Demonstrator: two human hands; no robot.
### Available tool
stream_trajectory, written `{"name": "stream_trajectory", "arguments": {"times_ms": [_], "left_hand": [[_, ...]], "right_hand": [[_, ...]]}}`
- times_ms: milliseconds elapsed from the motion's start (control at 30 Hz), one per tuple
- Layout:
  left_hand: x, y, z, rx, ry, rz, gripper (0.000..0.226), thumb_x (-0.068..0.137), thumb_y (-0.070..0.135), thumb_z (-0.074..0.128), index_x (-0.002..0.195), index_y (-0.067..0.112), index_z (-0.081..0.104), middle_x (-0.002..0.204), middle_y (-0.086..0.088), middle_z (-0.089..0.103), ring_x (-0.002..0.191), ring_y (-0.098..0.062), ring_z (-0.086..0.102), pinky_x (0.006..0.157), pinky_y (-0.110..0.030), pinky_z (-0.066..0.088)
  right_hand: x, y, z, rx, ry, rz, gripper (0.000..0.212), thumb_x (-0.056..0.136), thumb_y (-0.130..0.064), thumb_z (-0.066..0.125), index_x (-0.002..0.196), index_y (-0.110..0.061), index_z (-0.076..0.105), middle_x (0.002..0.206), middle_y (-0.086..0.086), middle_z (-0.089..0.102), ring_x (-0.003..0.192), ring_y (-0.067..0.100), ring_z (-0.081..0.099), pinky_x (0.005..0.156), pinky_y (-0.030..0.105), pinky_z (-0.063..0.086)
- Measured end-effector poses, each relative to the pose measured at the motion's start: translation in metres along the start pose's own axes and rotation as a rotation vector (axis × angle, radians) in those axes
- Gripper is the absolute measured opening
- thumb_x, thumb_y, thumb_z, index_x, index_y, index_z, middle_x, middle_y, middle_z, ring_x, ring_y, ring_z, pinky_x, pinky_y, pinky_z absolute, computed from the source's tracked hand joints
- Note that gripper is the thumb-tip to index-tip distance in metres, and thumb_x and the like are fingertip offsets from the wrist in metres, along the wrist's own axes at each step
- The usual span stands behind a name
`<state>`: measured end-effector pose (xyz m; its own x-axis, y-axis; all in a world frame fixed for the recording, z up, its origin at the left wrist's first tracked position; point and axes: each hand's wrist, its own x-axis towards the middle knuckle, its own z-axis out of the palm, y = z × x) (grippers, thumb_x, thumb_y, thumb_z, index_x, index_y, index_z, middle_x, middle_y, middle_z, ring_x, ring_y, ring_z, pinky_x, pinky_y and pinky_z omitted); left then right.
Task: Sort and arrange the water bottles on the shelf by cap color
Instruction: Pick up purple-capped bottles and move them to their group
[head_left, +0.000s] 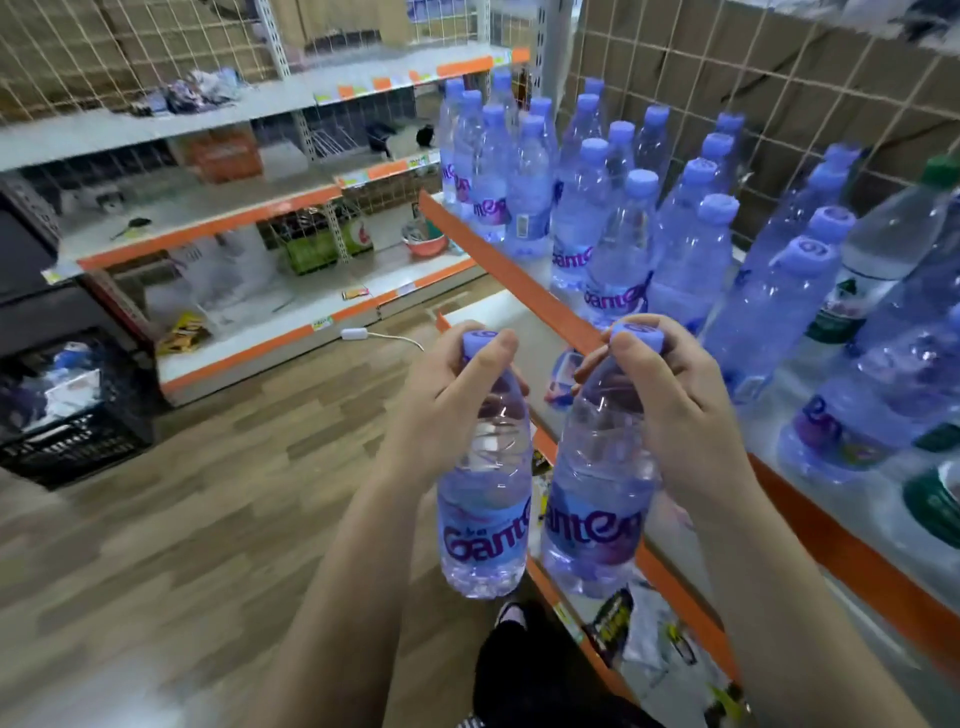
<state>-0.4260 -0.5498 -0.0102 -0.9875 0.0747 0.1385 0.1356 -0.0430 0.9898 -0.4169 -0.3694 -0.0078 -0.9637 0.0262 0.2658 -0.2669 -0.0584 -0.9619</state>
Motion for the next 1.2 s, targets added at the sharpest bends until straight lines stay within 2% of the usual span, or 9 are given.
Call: {"name": "stream_trajectory", "arguments": {"times_ms": [167, 233, 433, 667, 800, 833, 967, 1067, 1200], "left_hand": [[0.105, 0.011, -0.02, 0.028, -0.02, 0.056, 0.032, 0.085, 0.047, 0.059, 0.083, 0.015, 0.057, 0.069, -0.005, 0.069, 0.064, -0.023, 0.067, 0.062, -0.035, 0.053], [0.141, 0.014, -0.025, -0.001, -0.034, 0.073, 0.031, 0.089, 0.042, 0.058, 0.087, 0.011, 0.056, 0.069, -0.004, 0.069, 0.063, -0.022, 0.067, 0.059, -0.029, 0.054], [0.245, 0.028, -0.046, -0.05, -0.09, 0.148, 0.025, 0.091, 0.035, 0.056, 0.084, 0.012, 0.053, 0.061, 0.001, 0.065, 0.054, -0.019, 0.063, 0.053, -0.027, 0.053], [0.376, 0.06, -0.071, -0.146, -0.259, 0.247, 0.025, 0.099, 0.024, 0.054, 0.08, 0.009, 0.054, 0.064, -0.009, 0.065, 0.056, -0.025, 0.061, 0.055, -0.029, 0.053], [0.452, 0.091, -0.089, -0.162, -0.373, 0.307, 0.026, 0.101, 0.023, 0.052, 0.078, 0.011, 0.054, 0.067, -0.014, 0.064, 0.061, -0.029, 0.058, 0.055, -0.029, 0.051], [0.47, 0.1, -0.093, -0.179, -0.404, 0.318, 0.026, 0.101, 0.023, 0.052, 0.079, 0.01, 0.054, 0.068, -0.015, 0.063, 0.06, -0.028, 0.058, 0.053, -0.028, 0.05], [0.54, 0.127, -0.098, -0.19, -0.546, 0.36, 0.029, 0.101, 0.027, 0.052, 0.078, 0.01, 0.055, 0.063, -0.009, 0.065, 0.051, -0.019, 0.061, 0.049, -0.025, 0.051], [0.589, 0.138, -0.09, -0.172, -0.609, 0.392, 0.028, 0.101, 0.028, 0.051, 0.079, 0.012, 0.053, 0.06, -0.004, 0.064, 0.051, -0.018, 0.061, 0.049, -0.025, 0.049], [0.645, 0.134, -0.07, -0.213, -0.652, 0.417, 0.027, 0.102, 0.027, 0.051, 0.082, 0.008, 0.052, 0.064, -0.009, 0.063, 0.048, -0.017, 0.061, 0.047, -0.025, 0.047]], "right_hand": [[0.105, 0.004, 0.015, 0.004, 0.004, -0.059, 0.014, 0.092, -0.034, 0.056, 0.091, -0.02, 0.057, 0.075, 0.011, 0.067, 0.067, 0.023, 0.062, 0.064, 0.035, 0.052], [0.142, 0.004, 0.022, 0.002, 0.01, -0.069, 0.014, 0.092, -0.033, 0.056, 0.091, -0.019, 0.056, 0.075, 0.016, 0.064, 0.067, 0.025, 0.06, 0.064, 0.035, 0.051], [0.24, -0.004, 0.041, -0.055, 0.103, -0.15, 0.014, 0.093, -0.029, 0.053, 0.089, -0.016, 0.056, 0.073, 0.009, 0.068, 0.061, 0.016, 0.065, 0.057, 0.021, 0.05], [0.355, -0.023, 0.07, -0.141, 0.257, -0.243, 0.018, 0.091, -0.031, 0.055, 0.087, -0.014, 0.057, 0.068, 0.007, 0.069, 0.058, 0.023, 0.065, 0.056, 0.028, 0.053], [0.415, -0.04, 0.084, -0.21, 0.431, -0.249, 0.022, 0.085, -0.038, 0.06, 0.081, -0.016, 0.059, 0.08, 0.022, 0.066, 0.069, 0.033, 0.063, 0.07, 0.057, 0.054], [0.428, -0.046, 0.087, -0.218, 0.468, -0.251, 0.021, 0.086, -0.037, 0.06, 0.081, -0.016, 0.059, 0.08, 0.021, 0.066, 0.068, 0.033, 0.063, 0.069, 0.057, 0.054], [0.473, -0.068, 0.093, -0.214, 0.593, -0.307, 0.016, 0.089, -0.031, 0.057, 0.09, -0.016, 0.056, 0.073, 0.009, 0.063, 0.057, 0.022, 0.066, 0.052, 0.036, 0.054], [0.503, -0.08, 0.092, -0.273, 0.654, -0.355, 0.021, 0.093, -0.029, 0.053, 0.095, -0.008, 0.052, 0.078, 0.012, 0.061, 0.063, 0.028, 0.065, 0.058, 0.043, 0.058], [0.54, -0.077, 0.081, -0.456, 0.747, -0.401, 0.014, 0.099, -0.025, 0.051, 0.089, -0.016, 0.049, 0.077, 0.007, 0.061, 0.066, 0.023, 0.063, 0.062, 0.04, 0.055]]}}
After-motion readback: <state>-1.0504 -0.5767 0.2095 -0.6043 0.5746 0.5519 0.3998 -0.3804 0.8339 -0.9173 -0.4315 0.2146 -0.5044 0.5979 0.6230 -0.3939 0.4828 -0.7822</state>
